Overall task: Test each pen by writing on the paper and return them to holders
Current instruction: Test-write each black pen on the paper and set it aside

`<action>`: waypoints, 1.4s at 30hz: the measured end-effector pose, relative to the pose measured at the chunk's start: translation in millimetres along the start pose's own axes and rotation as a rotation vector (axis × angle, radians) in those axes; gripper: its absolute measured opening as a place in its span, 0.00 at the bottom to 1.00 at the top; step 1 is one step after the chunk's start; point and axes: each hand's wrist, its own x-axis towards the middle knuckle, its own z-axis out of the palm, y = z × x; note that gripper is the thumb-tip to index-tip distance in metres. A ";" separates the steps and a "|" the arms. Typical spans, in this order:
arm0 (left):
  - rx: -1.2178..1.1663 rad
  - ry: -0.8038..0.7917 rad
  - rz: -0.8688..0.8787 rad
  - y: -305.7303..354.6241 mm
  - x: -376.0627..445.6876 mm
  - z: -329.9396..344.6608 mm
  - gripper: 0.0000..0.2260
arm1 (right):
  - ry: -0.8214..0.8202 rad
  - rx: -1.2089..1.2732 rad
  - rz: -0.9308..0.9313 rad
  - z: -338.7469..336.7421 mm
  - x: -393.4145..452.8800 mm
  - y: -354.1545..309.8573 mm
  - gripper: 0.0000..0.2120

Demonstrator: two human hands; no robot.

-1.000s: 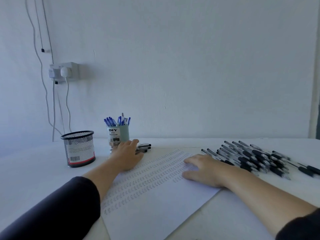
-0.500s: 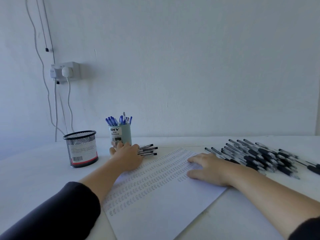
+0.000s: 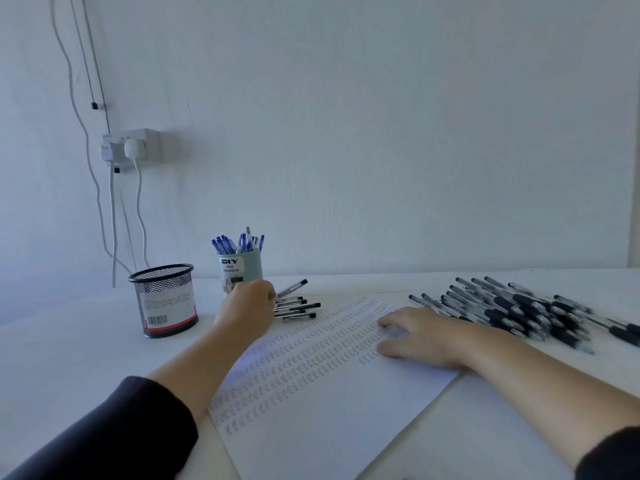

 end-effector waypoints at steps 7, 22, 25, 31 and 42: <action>-0.017 0.188 0.102 14.1 -5.7 -3.4 0.08 | -0.013 0.013 0.006 -0.3 1.8 3.4 0.31; 0.202 0.134 0.142 28.6 -17.1 -15.5 0.28 | -0.047 0.015 0.005 -2.1 -1.6 0.6 0.31; 0.167 0.155 0.150 29.1 -17.4 -15.6 0.29 | -0.070 0.016 -0.005 -3.6 -5.1 -2.2 0.35; -0.030 0.196 0.276 24.4 -15.7 -10.6 0.09 | -0.121 0.039 0.023 -3.1 -7.9 -3.2 0.53; -0.908 -0.056 -0.236 57.3 -25.7 -21.8 0.30 | -0.117 -0.028 0.062 -3.2 -7.9 -5.2 0.43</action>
